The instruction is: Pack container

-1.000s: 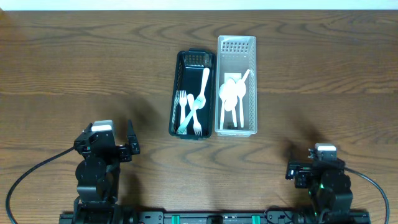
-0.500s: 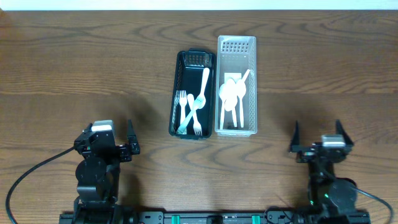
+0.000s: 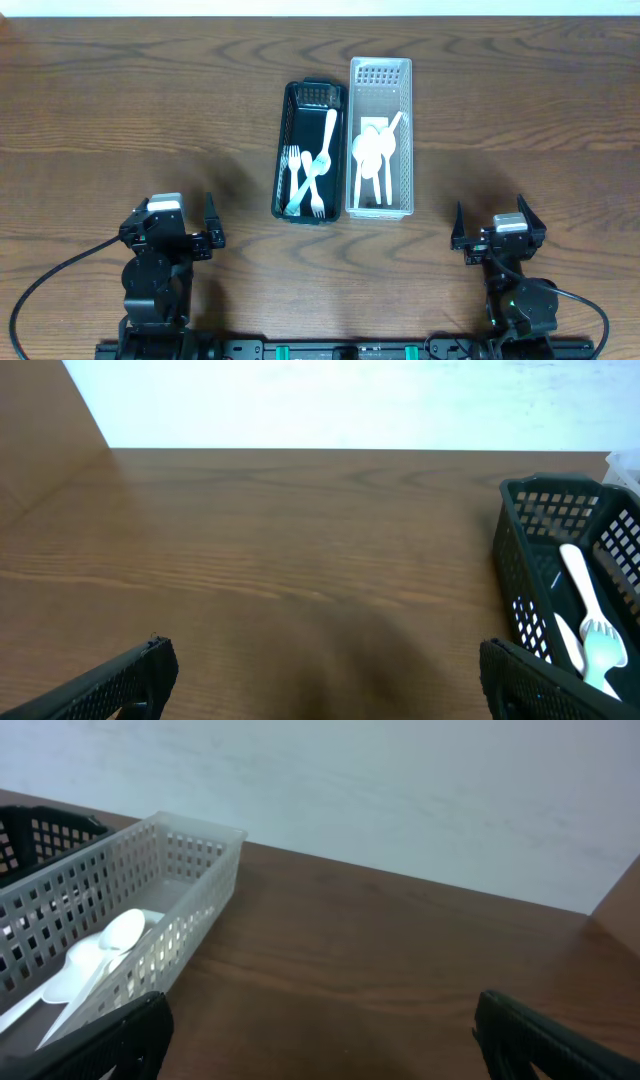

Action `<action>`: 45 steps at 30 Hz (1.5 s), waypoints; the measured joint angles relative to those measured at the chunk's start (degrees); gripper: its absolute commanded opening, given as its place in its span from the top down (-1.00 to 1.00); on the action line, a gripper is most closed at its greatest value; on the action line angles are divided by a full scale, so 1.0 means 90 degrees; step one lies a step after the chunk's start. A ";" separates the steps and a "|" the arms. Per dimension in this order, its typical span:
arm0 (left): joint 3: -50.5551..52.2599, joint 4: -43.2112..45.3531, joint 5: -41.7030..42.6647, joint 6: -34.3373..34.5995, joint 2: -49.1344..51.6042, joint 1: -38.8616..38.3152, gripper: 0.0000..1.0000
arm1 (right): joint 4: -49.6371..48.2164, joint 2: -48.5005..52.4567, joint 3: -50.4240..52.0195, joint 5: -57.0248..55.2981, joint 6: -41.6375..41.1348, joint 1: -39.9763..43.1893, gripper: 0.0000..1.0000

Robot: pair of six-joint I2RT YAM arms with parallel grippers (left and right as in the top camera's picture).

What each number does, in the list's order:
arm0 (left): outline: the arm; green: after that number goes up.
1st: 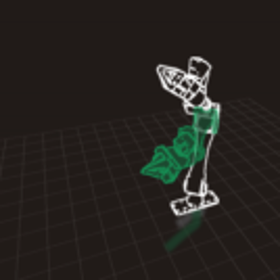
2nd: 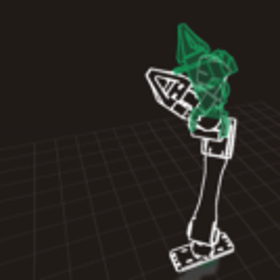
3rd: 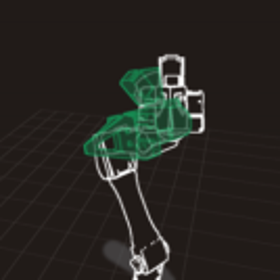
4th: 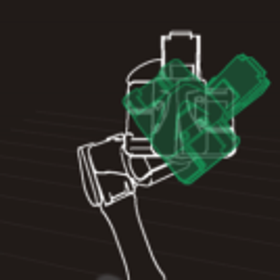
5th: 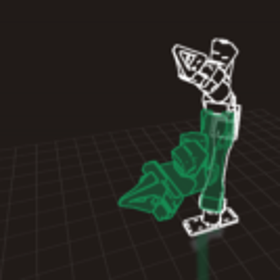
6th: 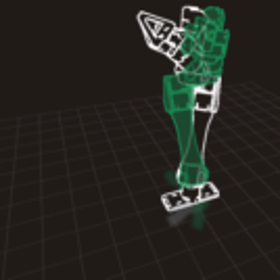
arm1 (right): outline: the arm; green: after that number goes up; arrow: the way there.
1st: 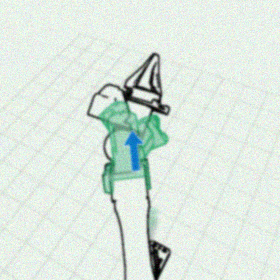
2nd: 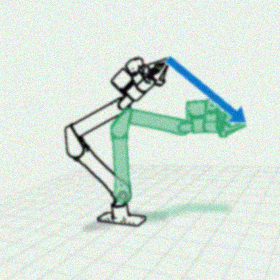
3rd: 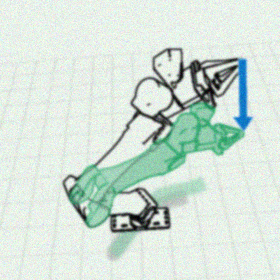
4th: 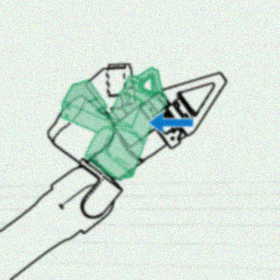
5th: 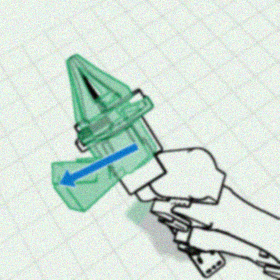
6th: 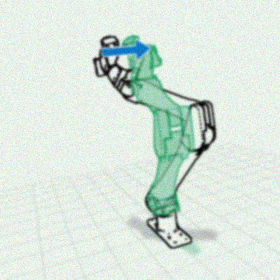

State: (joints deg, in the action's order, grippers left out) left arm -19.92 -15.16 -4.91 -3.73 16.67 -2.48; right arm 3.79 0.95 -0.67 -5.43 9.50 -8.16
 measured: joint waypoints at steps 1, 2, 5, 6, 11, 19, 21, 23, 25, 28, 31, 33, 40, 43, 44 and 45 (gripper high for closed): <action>0.0000 0.0000 0.0000 0.0000 0.0000 0.0000 -0.96 | 0.0000 0.0000 0.0000 0.0012 -0.0002 0.0000 -0.99; 0.0000 0.0000 0.0000 0.0000 0.0000 0.0000 -0.96 | 0.0000 0.0000 0.0000 0.0027 -0.0002 0.0000 -0.99; 0.0000 0.0000 0.0000 0.0000 0.0000 0.0000 -0.96 | 0.0000 0.0000 0.0000 0.0056 -0.0002 0.0000 -0.99; 0.0000 0.0002 0.0002 0.0000 0.0000 0.0000 -0.96 | 0.0000 0.0000 0.0000 0.0058 -0.0002 0.0000 -0.99; 0.0000 0.0000 0.0000 0.0000 0.0000 0.0000 -0.96 | 0.0000 0.0000 0.0000 0.0063 -0.0002 0.0000 -0.98; 0.0000 0.0000 0.0002 0.0000 0.0000 0.0000 -0.96 | 0.0000 0.0000 0.0000 0.0063 -0.0002 0.0000 -0.99; 0.0000 0.0000 0.0000 0.0000 0.0000 0.0000 -0.96 | 0.0000 0.0000 0.0000 0.0063 -0.0002 0.0000 -0.99; -0.0002 0.0000 0.0000 0.0000 0.0000 0.0000 -0.96 | 0.0000 0.0000 0.0000 0.0063 -0.0002 0.0000 -0.98; 0.0000 0.0000 0.0002 0.0000 -0.0002 0.0000 -0.96 | 0.0000 0.0000 0.0000 0.0066 -0.0002 0.0000 -0.98; 0.0000 -0.0100 -0.0002 -0.0032 -0.0056 -0.0012 -0.96 | 0.0000 0.0000 0.0000 0.0066 -0.0002 0.0000 -0.98; 0.0000 -0.0444 0.0134 -0.0087 -0.0393 -0.0046 -0.96 | -0.0002 0.0000 0.0000 0.0075 -0.0002 0.0000 -0.98; 0.0002 -0.0697 0.0410 -0.0092 -0.0806 -0.0102 -0.96 | -0.0002 0.0000 0.0005 0.0080 -0.0002 0.0000 -0.99; 0.0952 0.1528 0.1015 -0.0095 -0.1707 -0.0299 -0.96 | 0.0000 0.0000 0.0005 0.0083 -0.0002 0.0000 -0.99; 0.1843 0.2837 0.0967 -0.0068 -0.1756 -0.0299 -0.96 | 0.0000 -0.0002 0.0007 0.0083 -0.0002 0.0000 -0.99; 0.1977 0.2793 0.0928 -0.0061 -0.1768 -0.0304 -0.96 | -0.0002 -0.0002 0.0007 0.0083 -0.0002 0.0000 -0.98; 0.2108 0.2654 0.0874 -0.0039 -0.1775 -0.0311 -0.96 | -0.0002 -0.0005 0.0007 0.0083 -0.0002 0.0000 -0.98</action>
State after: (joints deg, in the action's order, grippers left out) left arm -0.95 8.73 2.96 -4.08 0.69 -5.28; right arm 3.77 0.91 -0.60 -4.69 9.47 -8.16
